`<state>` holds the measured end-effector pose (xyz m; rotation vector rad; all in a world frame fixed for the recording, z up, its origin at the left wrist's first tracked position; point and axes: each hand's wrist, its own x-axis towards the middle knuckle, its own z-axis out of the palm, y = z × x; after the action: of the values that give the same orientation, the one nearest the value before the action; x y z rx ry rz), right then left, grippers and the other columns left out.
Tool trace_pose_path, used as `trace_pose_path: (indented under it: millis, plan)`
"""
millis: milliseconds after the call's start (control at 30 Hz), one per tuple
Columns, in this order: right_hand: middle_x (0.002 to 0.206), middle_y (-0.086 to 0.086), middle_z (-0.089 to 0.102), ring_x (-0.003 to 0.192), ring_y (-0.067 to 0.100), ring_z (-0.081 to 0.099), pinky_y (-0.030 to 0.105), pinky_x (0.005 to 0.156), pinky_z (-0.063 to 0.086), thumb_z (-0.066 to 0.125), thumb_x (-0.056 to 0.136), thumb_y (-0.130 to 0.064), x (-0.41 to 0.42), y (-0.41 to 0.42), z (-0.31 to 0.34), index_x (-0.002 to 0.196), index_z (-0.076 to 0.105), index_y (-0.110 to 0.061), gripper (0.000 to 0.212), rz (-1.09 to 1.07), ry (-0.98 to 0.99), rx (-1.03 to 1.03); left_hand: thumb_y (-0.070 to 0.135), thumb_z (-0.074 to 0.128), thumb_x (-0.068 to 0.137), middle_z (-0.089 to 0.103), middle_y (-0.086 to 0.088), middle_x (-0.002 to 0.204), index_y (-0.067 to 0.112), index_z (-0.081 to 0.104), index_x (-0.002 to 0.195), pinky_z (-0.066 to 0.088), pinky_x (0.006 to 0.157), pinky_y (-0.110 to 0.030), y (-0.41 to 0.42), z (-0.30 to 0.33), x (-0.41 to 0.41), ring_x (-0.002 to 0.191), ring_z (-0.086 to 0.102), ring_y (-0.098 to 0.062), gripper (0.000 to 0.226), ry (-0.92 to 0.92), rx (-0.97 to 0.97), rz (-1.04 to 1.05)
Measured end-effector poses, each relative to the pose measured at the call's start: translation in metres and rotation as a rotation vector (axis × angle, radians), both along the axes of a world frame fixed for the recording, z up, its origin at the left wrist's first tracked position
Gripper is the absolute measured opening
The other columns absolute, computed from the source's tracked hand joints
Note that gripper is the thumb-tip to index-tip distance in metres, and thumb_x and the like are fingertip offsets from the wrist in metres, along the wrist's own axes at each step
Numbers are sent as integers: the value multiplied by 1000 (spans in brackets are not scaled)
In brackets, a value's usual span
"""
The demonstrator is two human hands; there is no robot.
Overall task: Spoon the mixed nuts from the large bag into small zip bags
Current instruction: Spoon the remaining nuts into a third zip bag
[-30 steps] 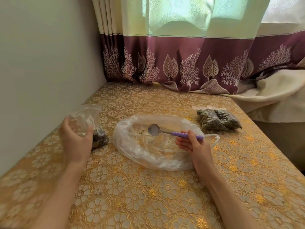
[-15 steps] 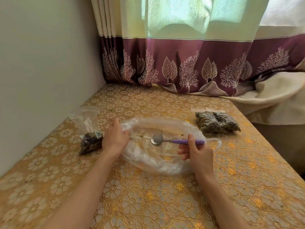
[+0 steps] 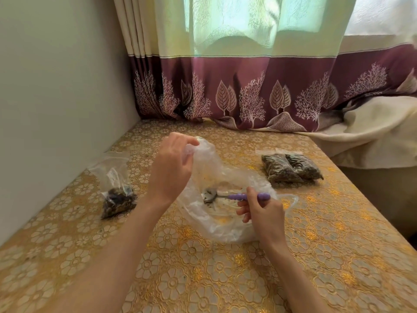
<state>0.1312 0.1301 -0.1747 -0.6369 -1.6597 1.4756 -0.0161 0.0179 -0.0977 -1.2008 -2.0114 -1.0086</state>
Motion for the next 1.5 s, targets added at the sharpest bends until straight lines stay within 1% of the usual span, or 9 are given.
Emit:
trace_pose_path:
  millis: [333, 567, 733, 900, 1000, 1100, 1167, 1300, 1500]
  plan:
    - [74, -10, 71, 58, 24, 57, 39, 48, 43, 53, 93, -4, 4, -6, 4, 85, 65, -24, 26, 26, 140, 236, 5, 55, 86, 51, -2, 96, 11, 54, 94, 35, 65, -10, -28, -33, -13, 85, 49, -14, 10, -158, 47, 180]
    - [60, 0, 69, 56, 13, 60, 23, 56, 49, 41, 101, -28, 4, 14, 26, 65, 68, -15, 46, -88, 397, -192, 25, 51, 79, 48, -3, 111, 16, 52, 102, 36, 90, -41, -47, -43, -11, 105, 42, -23, 25, -233, 30, 379]
    - [53, 6, 57, 36, 10, 51, 20, 38, 43, 43, 100, -29, 6, 52, 65, 65, 51, -6, 43, -108, 156, -370, 9, 59, 84, 59, -6, 107, 9, 59, 107, 38, 91, -29, -32, -43, 1, 104, 54, -23, 24, 10, -197, 66]
    - [68, 5, 56, 27, 1, 36, 14, 29, 24, 53, 95, -30, 9, 74, 84, 72, 54, -11, 30, -67, -444, -77, 46, 41, 94, 40, 5, 141, 29, 36, 138, 45, 96, -33, -3, -65, 4, 125, 43, -13, 48, -199, -641, -159]
    - [61, -5, 50, 28, 2, 33, 14, 31, 25, 61, 85, -51, 13, 74, 75, 82, 55, -20, 32, 9, -841, 257, 59, 36, 90, 25, 9, 151, 37, 23, 143, 22, 114, -39, 6, -85, 5, 139, 23, -13, 59, -200, -759, -186]
    - [111, -14, 61, 25, 2, 33, 14, 31, 27, 61, 84, -56, 10, 71, 60, 86, 57, -12, 44, 118, -1074, 368, 64, 28, 89, 18, 9, 155, 37, 15, 146, 4, 117, -40, 9, -99, 5, 142, 14, -15, 64, -167, -826, -153]
    - [143, -14, 43, 26, 2, 34, 12, 31, 27, 64, 88, -39, 8, 72, 52, 68, 46, -10, 39, 151, -1054, 368, 65, 26, 90, 18, 9, 154, 37, 18, 145, 1, 115, -40, 10, -102, 5, 142, 13, -15, 62, -146, -822, -143]
    - [145, -4, 44, 54, 1, 44, 8, 40, 34, 61, 86, -5, 0, 70, 65, 82, 56, -2, 6, 61, -884, 376, 64, 23, 90, 18, 9, 154, 43, 25, 142, -1, 116, -41, 9, -101, 5, 142, 11, -14, 56, -137, -811, -154]
    - [88, -14, 57, 65, -6, 43, -2, 52, 34, 54, 89, -8, -14, 44, 107, 101, 63, -9, 15, -75, -593, 702, 63, 17, 91, 11, 6, 157, 47, 16, 143, -3, 116, -46, 7, -100, 6, 144, 6, -18, 55, -140, -834, -164]
